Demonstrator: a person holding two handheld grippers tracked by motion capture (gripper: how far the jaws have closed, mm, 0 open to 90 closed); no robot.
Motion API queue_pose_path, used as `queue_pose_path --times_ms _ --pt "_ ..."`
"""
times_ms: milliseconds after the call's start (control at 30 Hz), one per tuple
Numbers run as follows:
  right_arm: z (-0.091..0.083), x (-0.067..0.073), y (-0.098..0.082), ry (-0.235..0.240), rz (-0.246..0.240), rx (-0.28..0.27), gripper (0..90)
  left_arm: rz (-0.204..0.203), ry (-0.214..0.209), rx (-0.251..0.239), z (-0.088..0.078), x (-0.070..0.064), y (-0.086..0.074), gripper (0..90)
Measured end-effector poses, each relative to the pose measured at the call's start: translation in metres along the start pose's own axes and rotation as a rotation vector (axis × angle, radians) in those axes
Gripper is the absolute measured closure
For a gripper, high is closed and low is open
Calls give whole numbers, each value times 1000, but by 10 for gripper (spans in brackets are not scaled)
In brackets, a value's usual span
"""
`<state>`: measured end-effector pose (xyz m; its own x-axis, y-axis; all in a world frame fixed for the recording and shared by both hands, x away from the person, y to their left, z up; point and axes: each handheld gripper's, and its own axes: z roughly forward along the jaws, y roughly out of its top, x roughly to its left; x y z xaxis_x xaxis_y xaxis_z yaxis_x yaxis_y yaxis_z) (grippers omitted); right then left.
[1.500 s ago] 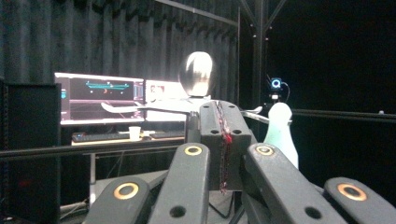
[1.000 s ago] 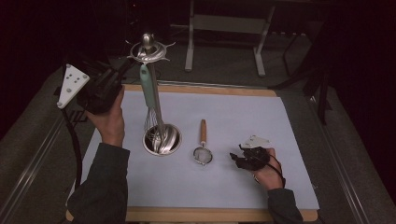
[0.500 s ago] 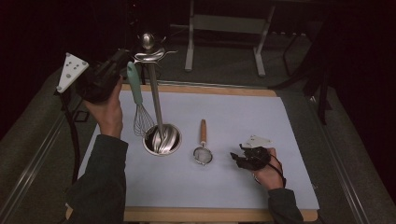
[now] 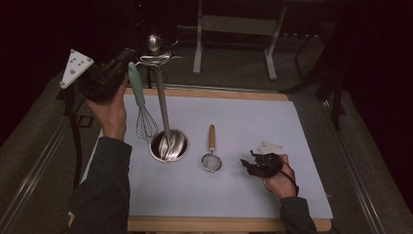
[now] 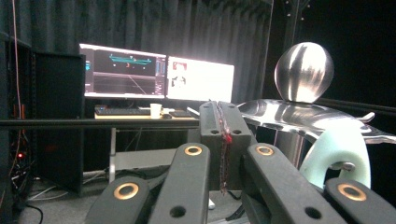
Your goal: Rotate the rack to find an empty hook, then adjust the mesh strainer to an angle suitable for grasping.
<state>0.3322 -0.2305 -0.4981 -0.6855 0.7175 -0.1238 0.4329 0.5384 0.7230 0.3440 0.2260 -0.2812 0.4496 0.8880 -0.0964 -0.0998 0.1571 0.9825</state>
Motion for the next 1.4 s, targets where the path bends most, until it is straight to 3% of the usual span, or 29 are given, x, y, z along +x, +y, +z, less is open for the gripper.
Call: queue_pose_path --times_ms 333,600,867,1167,1400 --pt "0 0 -1 -3 -2 5 461 18 1 8 -11 4 -2 900" --pt "-1 -2 -1 -4 6 0 461 55 -9 54 -25 4 -6 900" --pt "0 -4 -2 -4 11 0 461 56 -39 124 -37 9 -21 881" --pt "1 -3 -2 -5 13 6 461 52 -25 163 -46 17 -36 874" --pt "-1 -5 -3 -9 16 2 461 75 -21 220 -52 20 -51 863"
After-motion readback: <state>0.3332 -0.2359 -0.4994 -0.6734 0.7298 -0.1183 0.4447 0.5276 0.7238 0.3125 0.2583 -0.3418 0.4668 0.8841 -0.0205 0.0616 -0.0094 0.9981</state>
